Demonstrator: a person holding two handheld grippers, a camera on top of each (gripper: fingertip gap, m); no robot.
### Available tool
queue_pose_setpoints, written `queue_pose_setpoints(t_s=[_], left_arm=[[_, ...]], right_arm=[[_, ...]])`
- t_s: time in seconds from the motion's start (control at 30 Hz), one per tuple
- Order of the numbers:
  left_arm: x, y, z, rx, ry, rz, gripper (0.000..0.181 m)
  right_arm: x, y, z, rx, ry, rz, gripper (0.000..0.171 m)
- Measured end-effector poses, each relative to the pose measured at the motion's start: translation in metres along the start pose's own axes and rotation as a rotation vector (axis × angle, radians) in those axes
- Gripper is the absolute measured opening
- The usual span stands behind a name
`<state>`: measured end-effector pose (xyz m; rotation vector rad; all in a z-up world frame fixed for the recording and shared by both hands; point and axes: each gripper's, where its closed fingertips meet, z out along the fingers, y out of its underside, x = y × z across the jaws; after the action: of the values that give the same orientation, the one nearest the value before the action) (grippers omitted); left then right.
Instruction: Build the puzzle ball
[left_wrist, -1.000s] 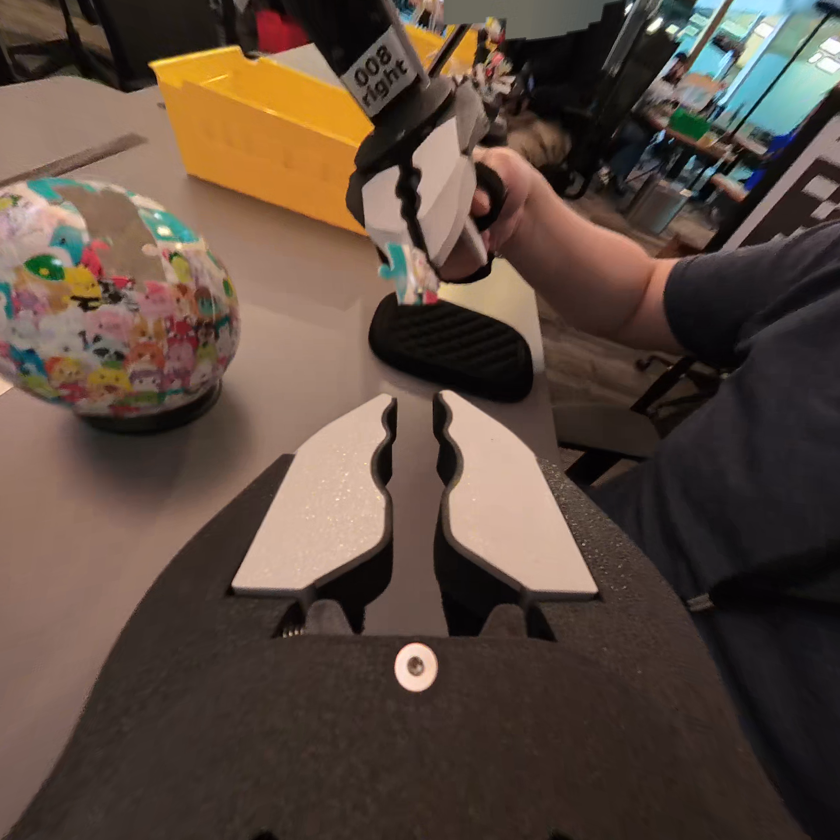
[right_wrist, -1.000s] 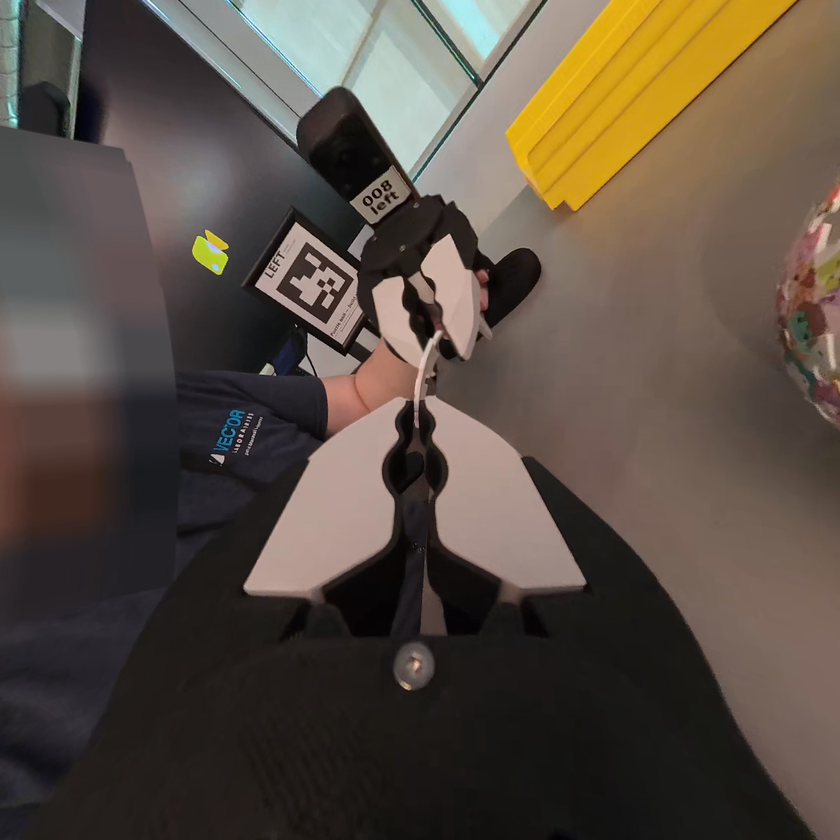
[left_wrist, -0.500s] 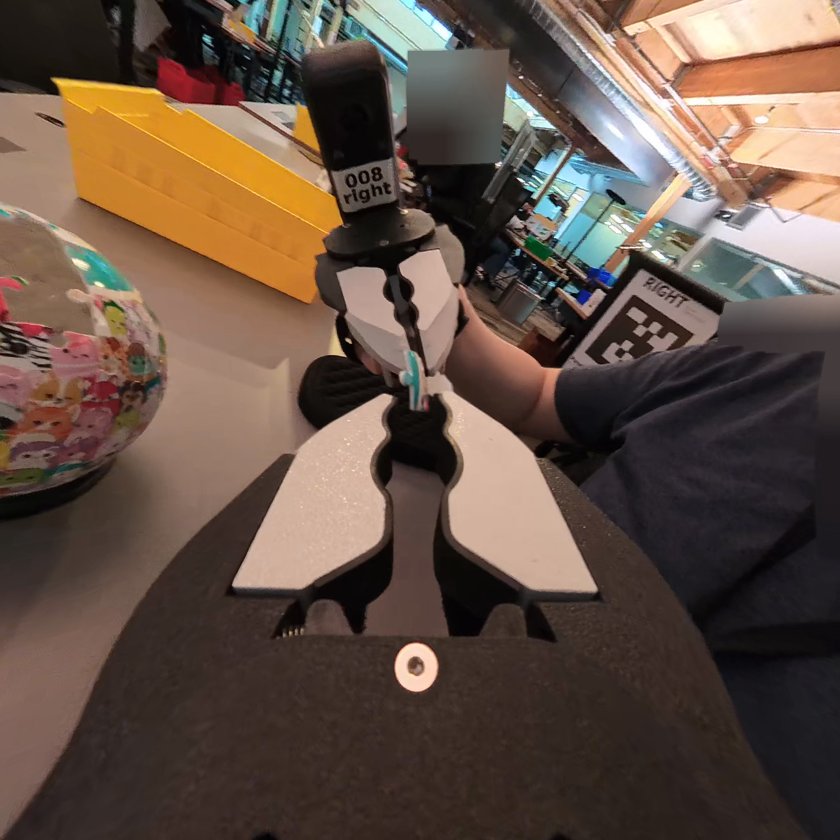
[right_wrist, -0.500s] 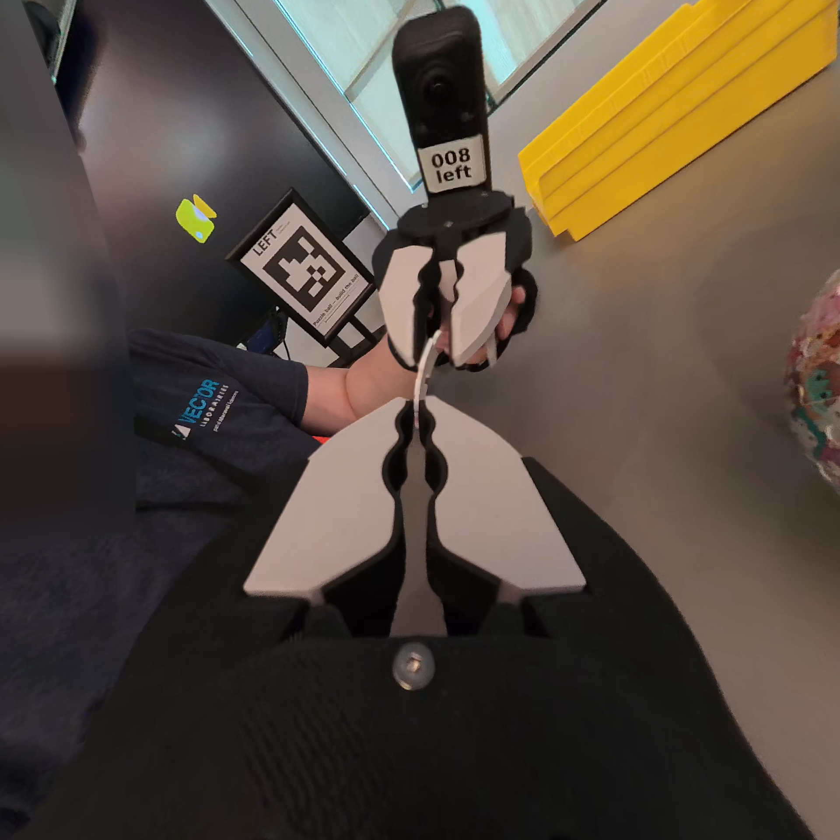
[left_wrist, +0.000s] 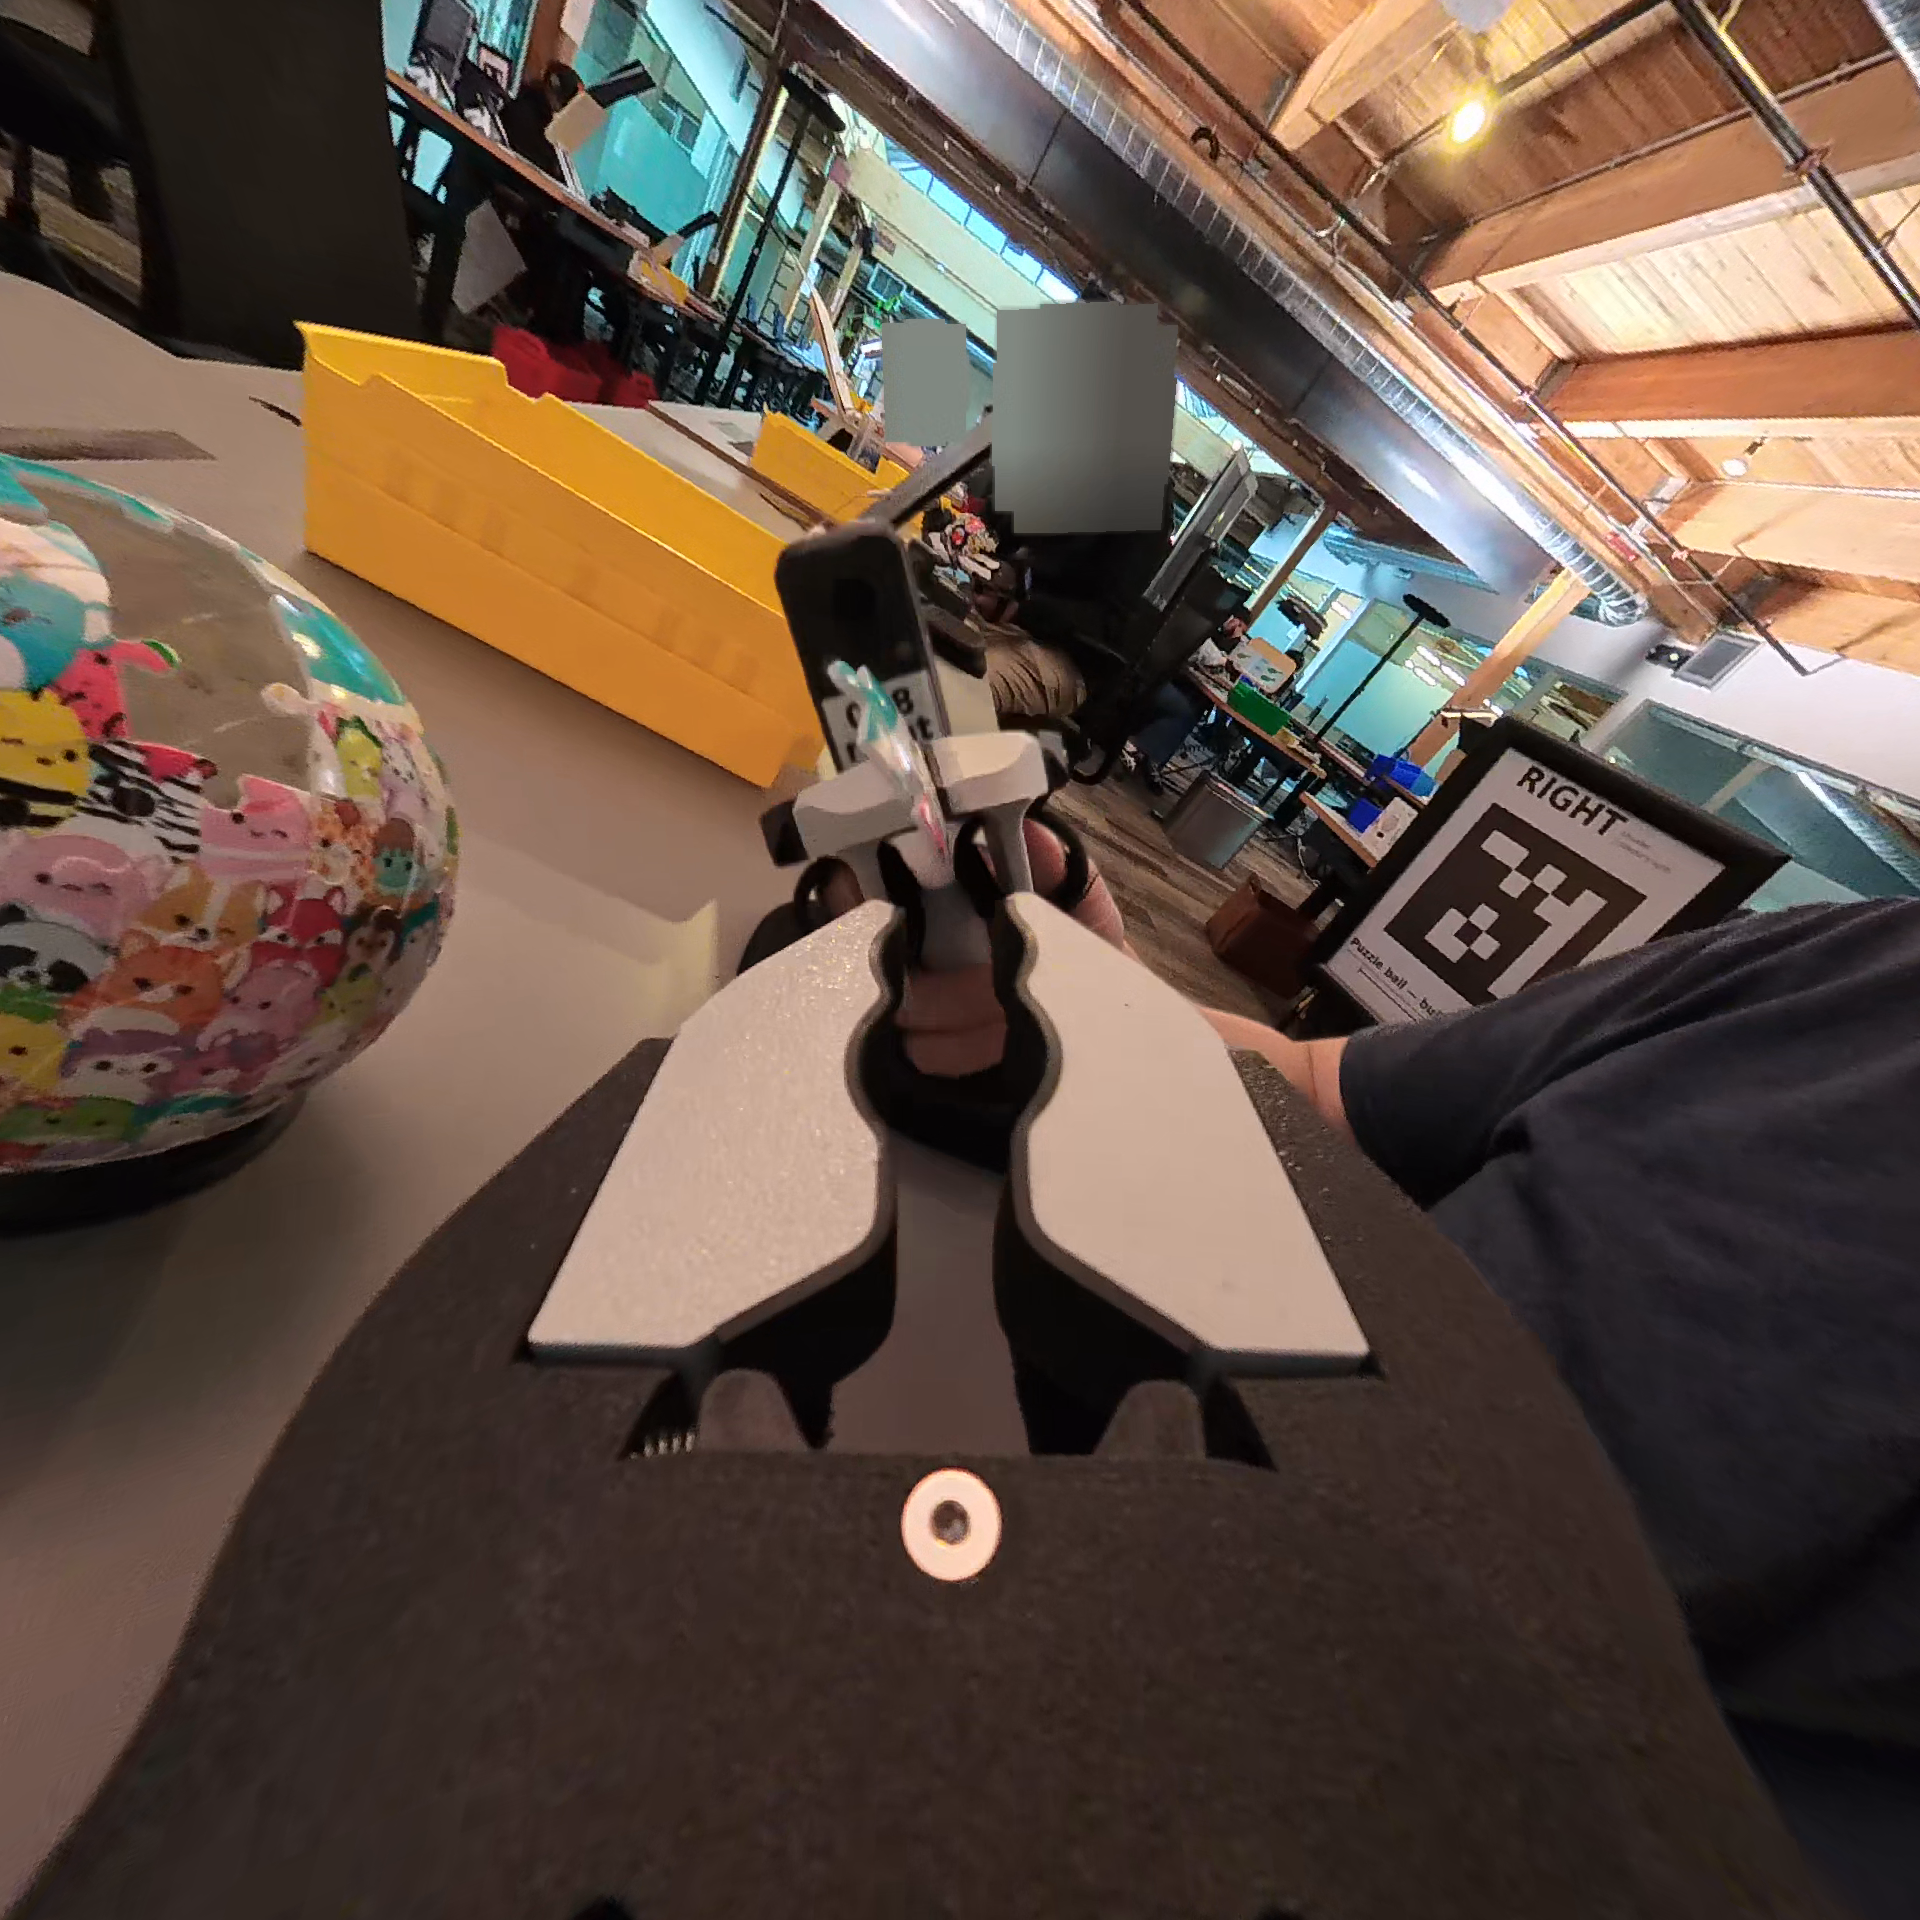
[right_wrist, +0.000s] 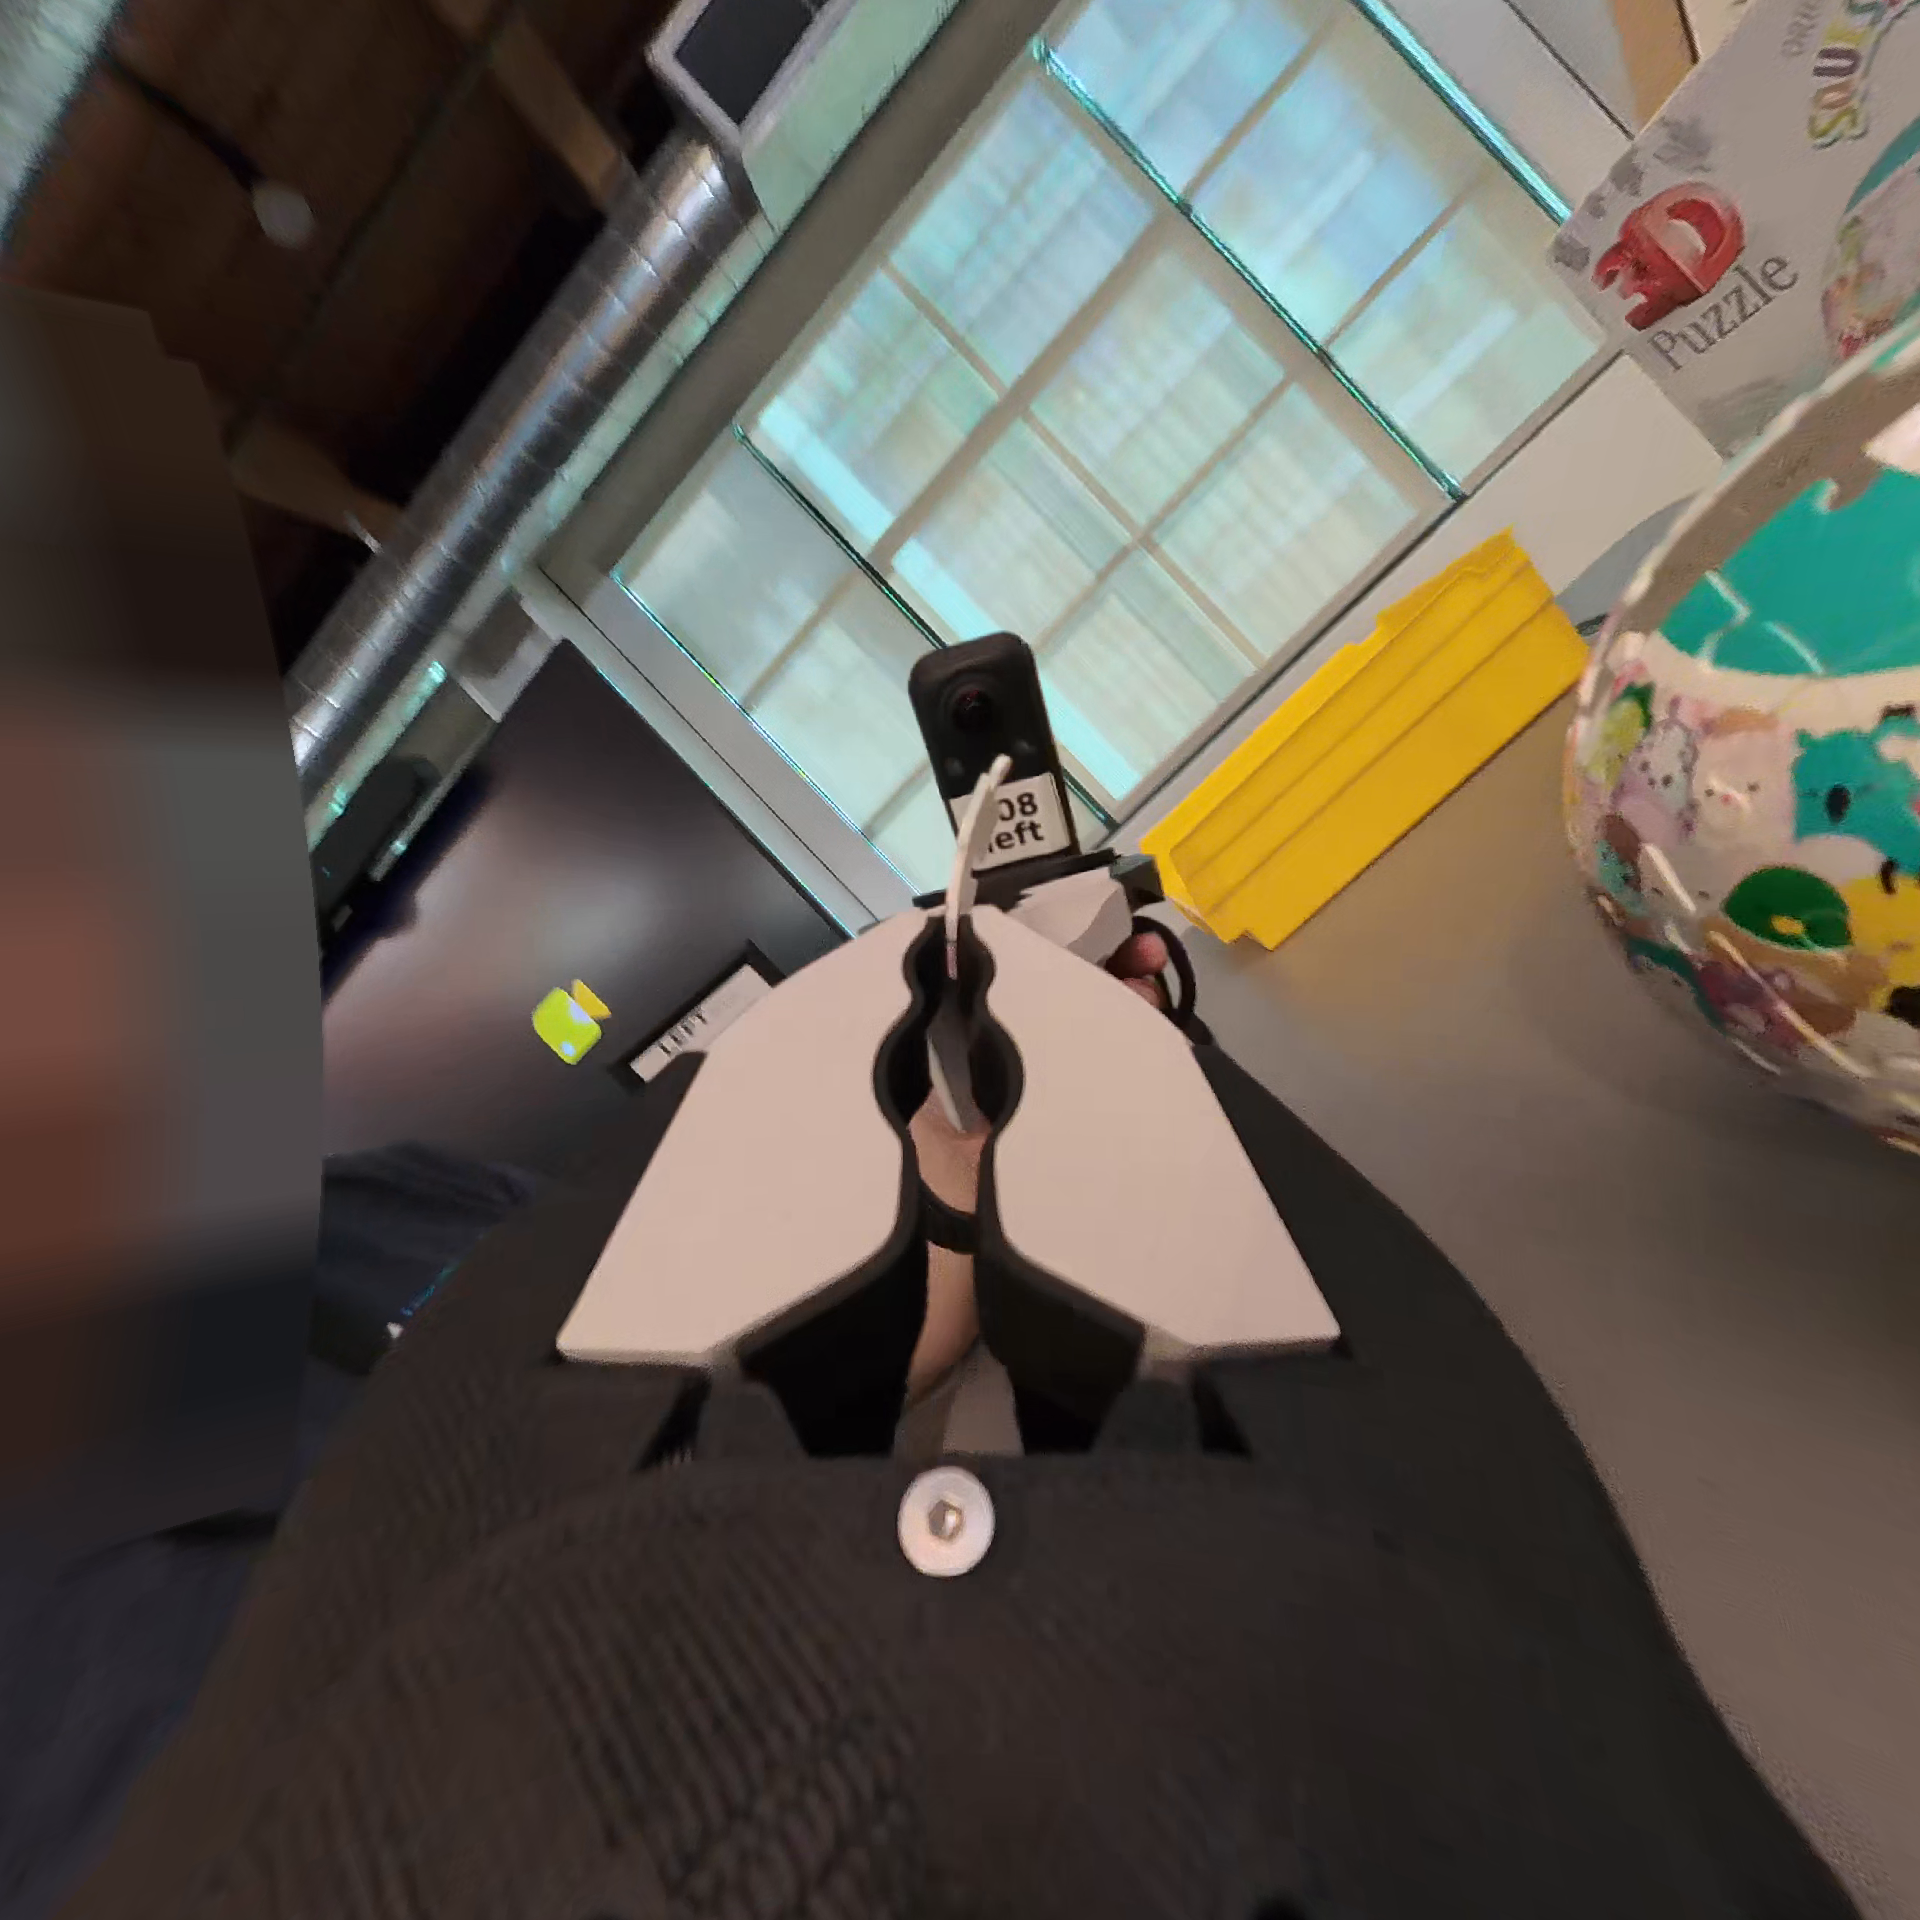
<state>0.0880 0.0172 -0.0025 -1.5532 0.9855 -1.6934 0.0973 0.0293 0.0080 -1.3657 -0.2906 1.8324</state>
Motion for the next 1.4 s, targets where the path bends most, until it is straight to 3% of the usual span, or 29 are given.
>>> queue_pose_setpoints(t_s=[0.2, 0.37, 0.47, 0.57, 0.63, 0.77, 1.07, 1.23, 1.3, 1.37, 1.4], left_arm=[[-0.003, -0.007, 0.000, 0.046, 0.009, -0.038, 0.015], [0.002, -0.002, -0.002, 0.026, 0.073, -0.085, 0.002], [0.010, 0.015, -0.006, -0.112, 0.131, -0.091, 0.002], [0.005, 0.033, -0.009, -0.294, 0.084, -0.031, 0.002], [0.006, 0.040, -0.010, -0.392, 0.079, 0.007, 0.002], [0.005, 0.043, -0.012, -0.497, 0.071, 0.058, 0.002], [0.002, 0.031, -0.017, -0.520, 0.088, 0.082, 0.002], [0.002, 0.029, -0.020, -0.527, 0.116, 0.080, 0.002], [0.000, 0.031, -0.021, -0.541, 0.109, 0.094, 0.002], [0.001, 0.030, -0.020, -0.539, 0.119, 0.089, 0.002], [0.001, 0.028, -0.021, -0.533, 0.125, 0.083, 0.002]], right_arm=[[0.005, 0.006, 0.004, 0.027, 0.001, -0.009, 0.002], [0.002, 0.014, 0.009, -0.016, 0.009, -0.079, 0.003], [-0.004, 0.018, 0.006, -0.119, 0.021, -0.166, 0.010], [-0.008, 0.008, 0.001, -0.254, 0.079, -0.305, 0.013], [-0.003, 0.011, 0.004, -0.405, 0.129, -0.328, 0.022], [0.002, 0.015, 0.011, -0.605, 0.151, -0.306, 0.021], [0.007, 0.026, 0.011, -0.794, 0.175, -0.213, 0.019], [0.006, 0.026, 0.017, -0.782, 0.134, -0.170, 0.001], [0.008, 0.027, 0.016, -0.805, 0.137, -0.165, 0.005], [0.011, 0.028, 0.016, -0.822, 0.152, -0.166, 0.024], [0.011, 0.030, 0.016, -0.836, 0.149, -0.165, 0.020]])
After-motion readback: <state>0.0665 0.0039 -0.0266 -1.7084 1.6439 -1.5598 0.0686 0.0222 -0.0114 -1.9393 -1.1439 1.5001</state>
